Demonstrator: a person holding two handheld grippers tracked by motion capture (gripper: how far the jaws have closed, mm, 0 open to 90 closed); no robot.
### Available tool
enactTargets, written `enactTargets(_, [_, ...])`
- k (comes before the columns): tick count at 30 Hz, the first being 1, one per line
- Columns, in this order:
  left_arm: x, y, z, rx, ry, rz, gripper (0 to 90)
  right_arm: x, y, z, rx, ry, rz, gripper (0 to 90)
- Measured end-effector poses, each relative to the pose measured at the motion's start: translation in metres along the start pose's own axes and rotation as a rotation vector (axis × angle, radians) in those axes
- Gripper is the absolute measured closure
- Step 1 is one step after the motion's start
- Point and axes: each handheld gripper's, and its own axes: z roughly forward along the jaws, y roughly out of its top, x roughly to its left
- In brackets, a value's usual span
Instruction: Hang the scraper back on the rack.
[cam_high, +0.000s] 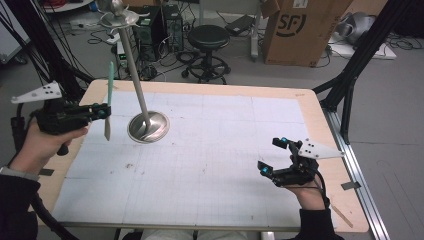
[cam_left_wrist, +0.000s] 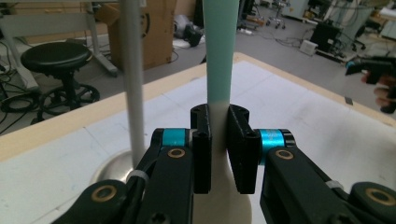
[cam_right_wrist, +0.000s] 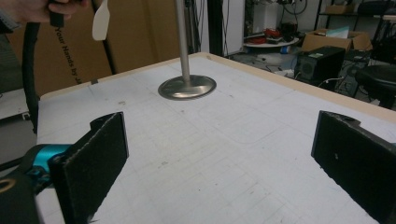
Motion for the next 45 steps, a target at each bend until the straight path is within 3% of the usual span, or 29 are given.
enactTargets(5, [0.015,0.021,-0.009,-0.038,0.05,0.007,80.6,0.001,0.0,0.002,0.001,0.005,-0.004,2.7])
enactTargets(8, [0.021,0.031,-0.014,-0.057,0.043,0.015,80.6,0.001,0.0,0.001,0.001,0.008,-0.004,2.7])
enactTargets(14, [0.031,0.039,-0.02,-0.097,0.07,-0.022,80.6,0.0,0.001,-0.003,-0.013,-0.002,-0.005,2.7])
enactTargets(21, [0.038,0.046,-0.018,-0.135,0.091,-0.038,80.6,0.001,0.002,-0.008,-0.019,-0.007,-0.001,2.7])
enactTargets(24, [0.04,0.045,-0.014,-0.115,0.099,-0.049,80.6,0.001,0.002,-0.009,-0.019,-0.009,0.001,2.7])
enactTargets(33, [0.042,0.045,-0.008,-0.11,0.062,-0.052,80.5,-0.002,-0.003,-0.011,-0.012,-0.017,0.009,2.7])
enactTargets(45, [0.044,0.046,-0.007,-0.099,0.069,-0.045,80.5,-0.002,-0.003,-0.013,-0.016,-0.027,0.009,2.7])
